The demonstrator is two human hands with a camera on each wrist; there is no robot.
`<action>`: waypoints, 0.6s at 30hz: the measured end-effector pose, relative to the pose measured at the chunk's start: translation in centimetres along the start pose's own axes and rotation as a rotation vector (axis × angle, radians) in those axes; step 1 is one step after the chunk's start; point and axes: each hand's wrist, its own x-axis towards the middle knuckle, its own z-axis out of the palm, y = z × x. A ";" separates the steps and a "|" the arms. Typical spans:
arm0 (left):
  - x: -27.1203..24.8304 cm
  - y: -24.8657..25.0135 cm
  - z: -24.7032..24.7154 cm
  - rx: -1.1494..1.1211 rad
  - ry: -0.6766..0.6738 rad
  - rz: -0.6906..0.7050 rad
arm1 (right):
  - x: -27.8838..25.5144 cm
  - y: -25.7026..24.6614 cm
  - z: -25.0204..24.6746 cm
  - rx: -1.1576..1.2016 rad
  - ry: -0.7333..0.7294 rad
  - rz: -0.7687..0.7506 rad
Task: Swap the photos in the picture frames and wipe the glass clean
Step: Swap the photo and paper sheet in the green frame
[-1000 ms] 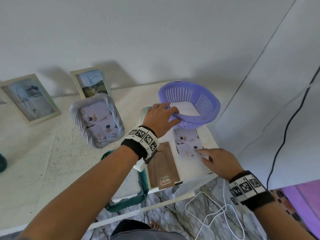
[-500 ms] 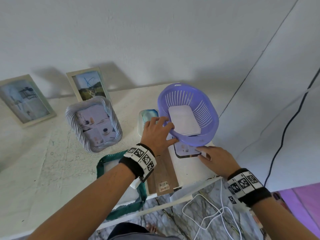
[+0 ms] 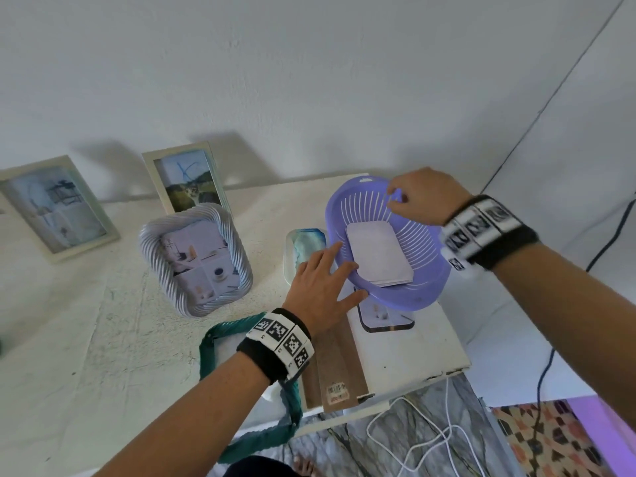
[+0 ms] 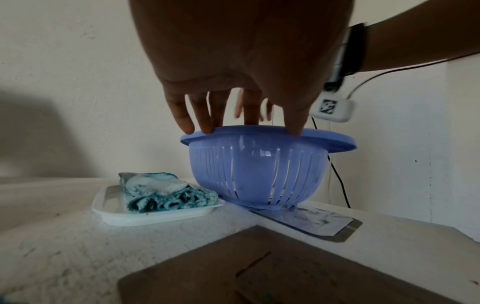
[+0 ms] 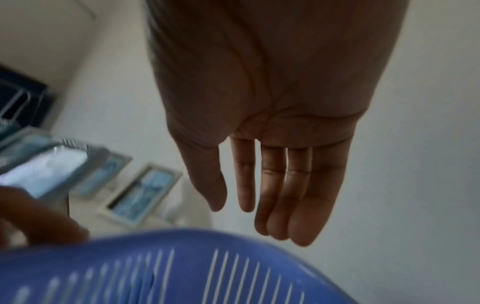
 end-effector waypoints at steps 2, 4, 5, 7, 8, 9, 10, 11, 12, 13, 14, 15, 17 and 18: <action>0.0 0.0 0.0 -0.001 -0.004 0.002 | 3.9 -1.5 1.4 -0.071 -0.120 -0.022; 0.0 0.0 0.0 0.002 0.000 0.007 | 6.5 -2.4 3.4 -0.157 -0.224 -0.043; 0.0 0.0 0.0 0.002 0.000 0.009 | 7.5 -2.4 4.8 -0.198 -0.257 -0.051; -0.1 -0.1 0.0 0.003 0.001 0.010 | 8.4 -2.2 6.9 -0.295 -0.326 -0.060; -0.2 -0.1 0.0 0.003 0.010 0.015 | 8.6 -2.1 7.8 -0.342 -0.369 -0.057; -0.2 -0.2 0.1 0.002 0.020 0.023 | 8.7 -2.1 8.5 -0.384 -0.410 -0.047; -0.2 -0.2 0.1 0.001 0.027 0.029 | 8.7 -2.2 9.0 -0.407 -0.430 -0.040; -0.1 -0.2 0.1 0.002 0.031 0.035 | 8.8 -2.3 9.4 -0.431 -0.430 -0.048; 0.0 -0.3 0.1 0.007 0.042 0.043 | 9.0 -2.3 9.7 -0.445 -0.424 -0.061; 0.1 -0.3 0.1 0.017 0.057 0.053 | 9.0 -2.4 9.8 -0.443 -0.418 -0.070; 0.1 -0.3 0.1 0.028 0.072 0.061 | 9.2 -2.4 10.1 -0.415 -0.393 -0.080; 0.2 -0.3 0.2 0.036 0.081 0.065 | 9.5 -2.1 10.5 -0.397 -0.372 -0.077; 0.2 -0.4 0.3 0.041 0.082 0.069 | 9.2 -2.2 10.1 -0.361 -0.312 -0.054; 0.2 -0.4 0.3 0.035 0.073 0.064 | 9.2 -2.2 9.9 -0.336 -0.282 -0.036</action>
